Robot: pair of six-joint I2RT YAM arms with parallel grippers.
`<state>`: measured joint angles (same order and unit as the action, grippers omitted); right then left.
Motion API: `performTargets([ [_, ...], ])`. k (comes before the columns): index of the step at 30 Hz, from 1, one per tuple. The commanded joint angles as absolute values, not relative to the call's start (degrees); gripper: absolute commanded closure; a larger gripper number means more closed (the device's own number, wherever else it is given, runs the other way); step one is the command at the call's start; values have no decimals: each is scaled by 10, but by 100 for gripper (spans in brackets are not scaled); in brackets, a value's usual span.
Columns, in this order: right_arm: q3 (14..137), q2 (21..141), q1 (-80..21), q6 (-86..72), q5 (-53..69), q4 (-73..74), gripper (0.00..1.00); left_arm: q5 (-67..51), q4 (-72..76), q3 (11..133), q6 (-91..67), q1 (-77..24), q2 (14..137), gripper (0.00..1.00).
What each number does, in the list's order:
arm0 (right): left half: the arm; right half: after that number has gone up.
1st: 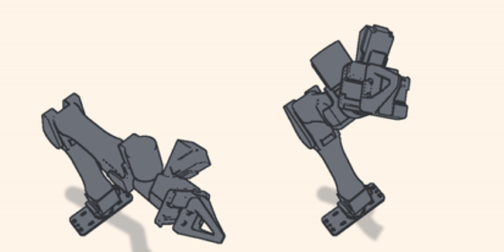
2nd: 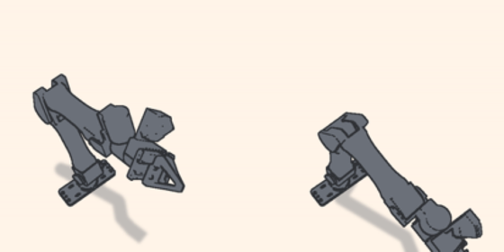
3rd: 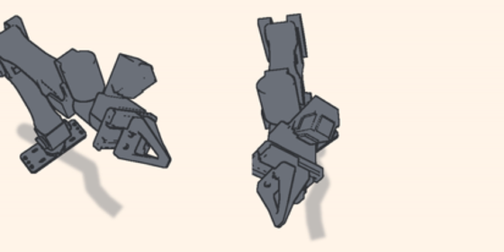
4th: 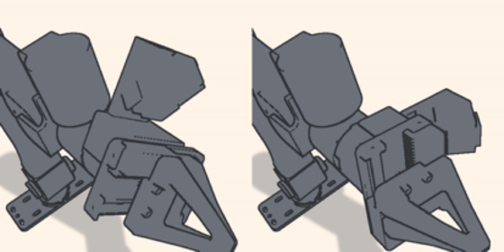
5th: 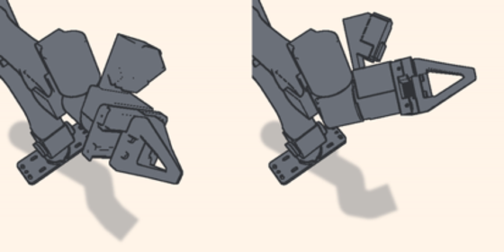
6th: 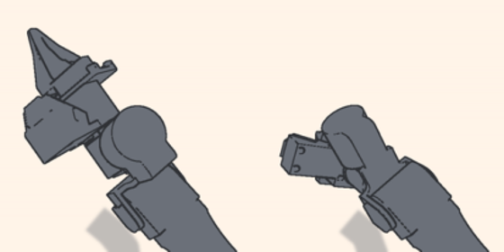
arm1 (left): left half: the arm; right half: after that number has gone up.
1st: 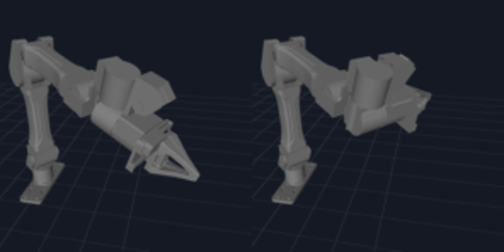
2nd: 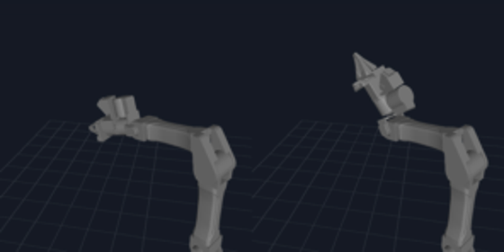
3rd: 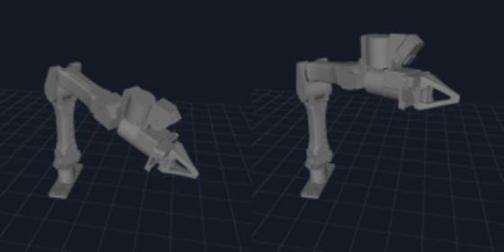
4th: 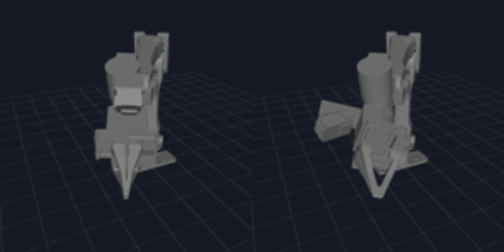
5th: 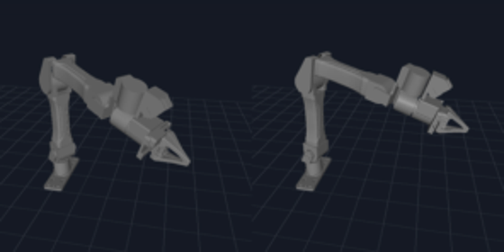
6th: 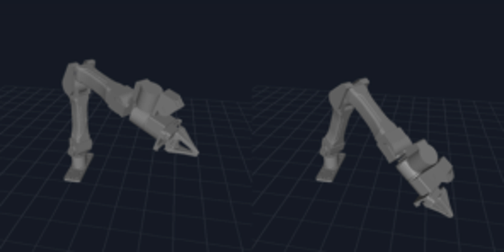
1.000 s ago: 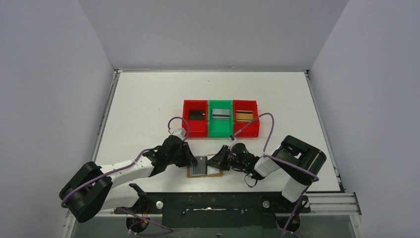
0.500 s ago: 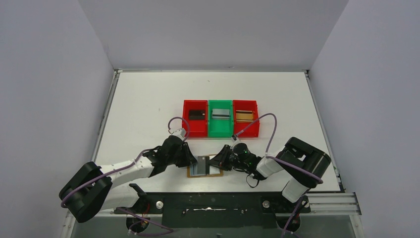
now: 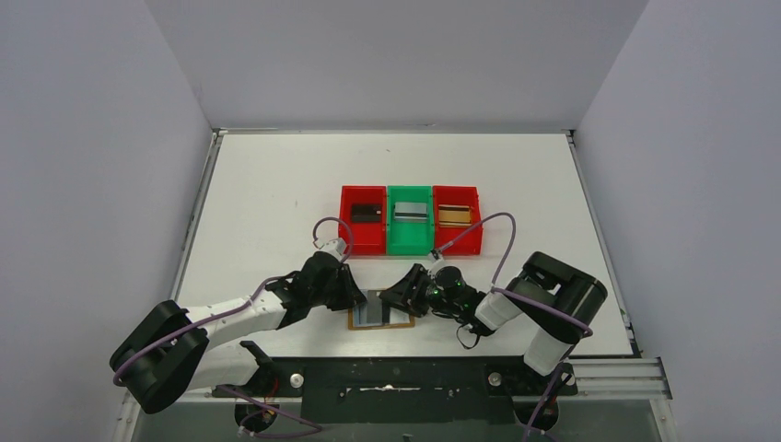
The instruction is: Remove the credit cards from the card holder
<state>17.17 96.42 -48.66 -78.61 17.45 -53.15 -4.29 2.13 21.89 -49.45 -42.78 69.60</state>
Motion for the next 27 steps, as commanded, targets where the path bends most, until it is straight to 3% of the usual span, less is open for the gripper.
performTargets([
  [1,166,952,-485,-758,163,-521,56,-22,-43,213,-476,-432,707,89],
  [7,186,940,-496,-737,158,-433,67,-22,-41,214,-478,-432,705,89],
  [10,188,935,-504,-739,147,-417,67,-21,-41,214,-478,-432,704,89],
  [20,181,939,-506,-740,159,-458,79,-20,-41,211,-480,-432,700,89],
  [27,167,929,-504,-746,152,-479,95,-20,-43,213,-480,-432,700,89],
])
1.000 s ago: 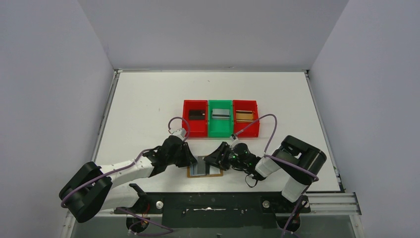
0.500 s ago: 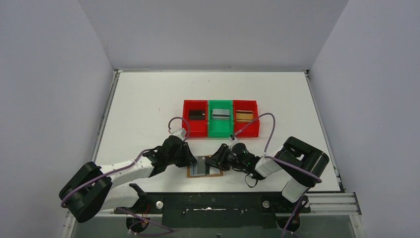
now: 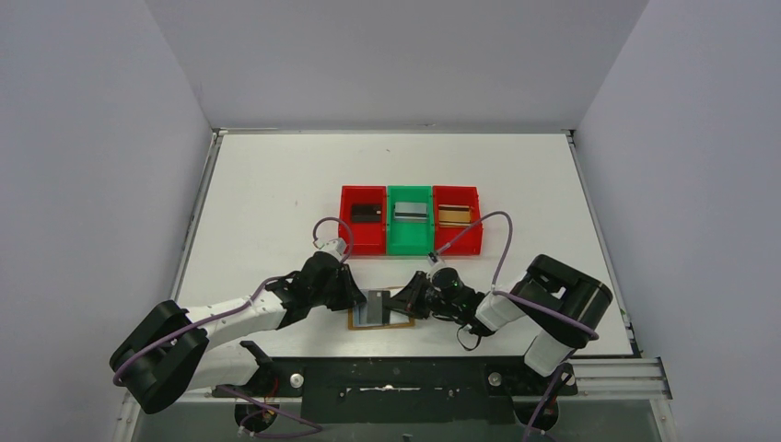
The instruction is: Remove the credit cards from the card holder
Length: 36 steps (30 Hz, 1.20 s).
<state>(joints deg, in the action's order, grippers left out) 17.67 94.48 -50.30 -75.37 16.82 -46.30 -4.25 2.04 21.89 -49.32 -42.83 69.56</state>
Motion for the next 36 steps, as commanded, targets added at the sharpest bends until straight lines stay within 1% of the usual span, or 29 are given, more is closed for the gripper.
performTargets([
  [1,165,927,-504,-746,150,-478,96,-20,-43,213,-480,-432,700,89],
  [13,151,915,-501,-754,136,-463,99,-21,-44,216,-479,-432,698,89],
  [15,160,922,-501,-749,142,-461,99,-24,-44,221,-477,-433,697,88],
  [17,165,928,-502,-749,144,-462,97,-29,-44,229,-473,-435,691,84],
  [19,164,931,-501,-752,145,-467,96,-35,-47,242,-465,-438,683,75],
  [21,162,930,-499,-754,142,-467,95,-36,-54,258,-458,-443,670,69],
  [23,162,930,-499,-756,138,-461,94,-43,-52,272,-445,-450,659,65],
  [25,163,931,-498,-757,137,-459,94,-59,-49,286,-427,-456,657,63],
  [30,163,933,-498,-758,138,-460,94,-97,-30,301,-410,-477,694,63],
  [33,162,930,-497,-757,136,-460,94,-93,-20,292,-425,-489,724,68],
  [36,158,924,-497,-758,133,-461,93,-40,-53,285,-456,-492,739,75],
])
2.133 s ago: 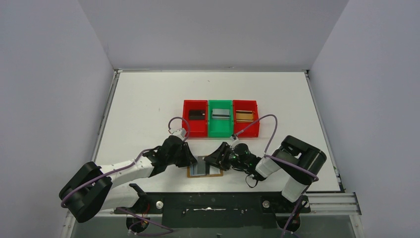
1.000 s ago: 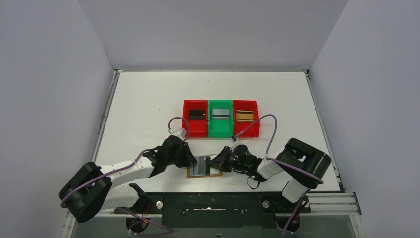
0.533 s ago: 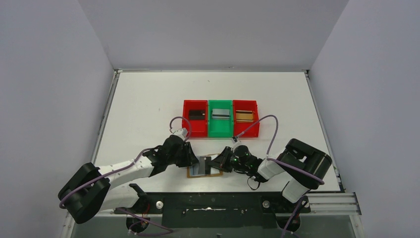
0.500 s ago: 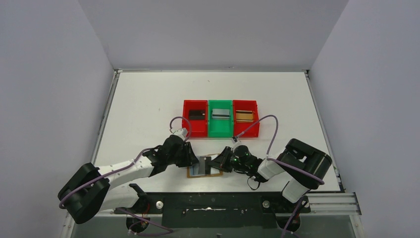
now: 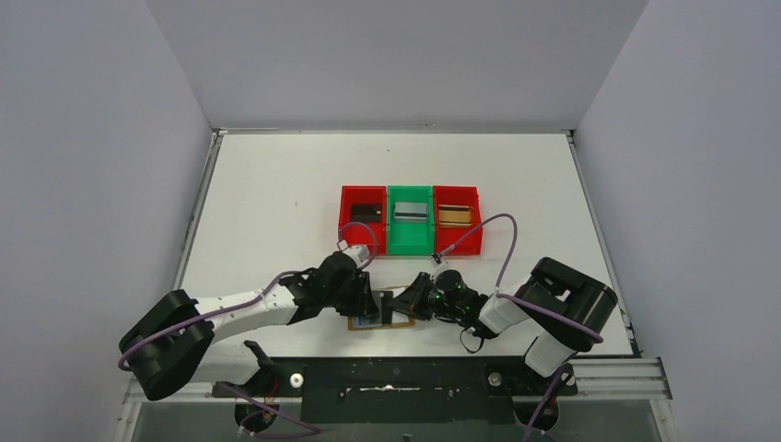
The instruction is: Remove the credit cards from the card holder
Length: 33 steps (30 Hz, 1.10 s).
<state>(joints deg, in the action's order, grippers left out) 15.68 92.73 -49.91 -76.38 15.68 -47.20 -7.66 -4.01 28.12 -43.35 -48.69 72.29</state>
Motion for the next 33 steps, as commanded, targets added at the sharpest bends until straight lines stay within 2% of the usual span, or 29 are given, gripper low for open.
performTargets([
  [1,157,923,-497,-758,132,-462,93,-28,-61,281,-463,-492,739,77],
  [10,170,949,-497,-753,173,-538,83,-19,-54,253,-487,-493,727,83],
  [13,163,954,-497,-760,174,-558,85,-19,-54,254,-488,-493,731,84],
  [15,162,953,-496,-759,174,-558,93,-19,-54,254,-489,-493,732,84],
  [18,148,937,-493,-762,163,-552,100,-14,-56,254,-488,-493,730,84],
  [29,135,750,-460,-690,117,-334,100,4,-64,255,-487,-492,701,84],
  [33,177,672,-459,-629,98,-235,100,0,-57,263,-483,-491,692,77],
])
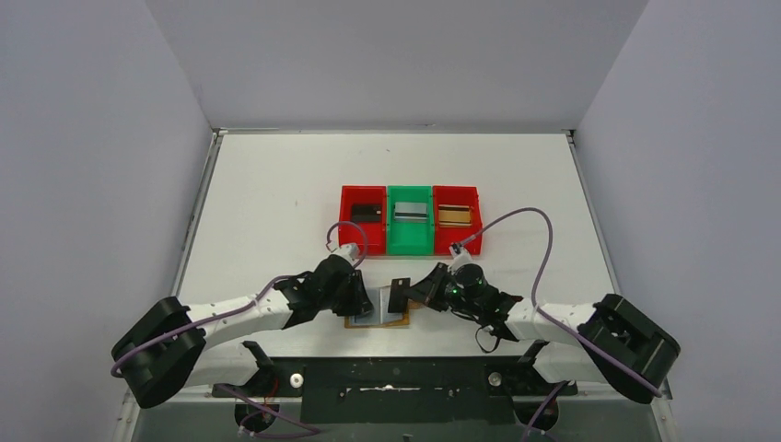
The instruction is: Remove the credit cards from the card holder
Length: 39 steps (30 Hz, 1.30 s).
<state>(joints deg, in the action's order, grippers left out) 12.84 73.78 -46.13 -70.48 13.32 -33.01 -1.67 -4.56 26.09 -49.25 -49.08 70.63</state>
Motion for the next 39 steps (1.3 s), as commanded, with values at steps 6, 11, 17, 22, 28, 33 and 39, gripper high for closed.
performTargets([
  [6,210,591,-460,-553,58,-167,100,9,-110,321,-465,-492,666,66],
  [11,232,566,-460,-496,38,-141,100,33,-130,324,-463,-489,633,59],
  [17,271,572,-498,-394,13,-125,100,98,-185,321,-479,-477,596,55],
  [22,339,607,-564,-277,-75,-98,100,157,-241,305,-491,-437,523,36],
  [28,408,671,-600,-87,-130,-106,100,76,-250,285,-471,-296,441,17],
  [33,483,732,-605,95,-151,-80,100,21,-269,321,-458,-225,431,12],
  [39,605,828,-576,230,-118,-19,100,88,-343,414,-433,-194,448,12],
])
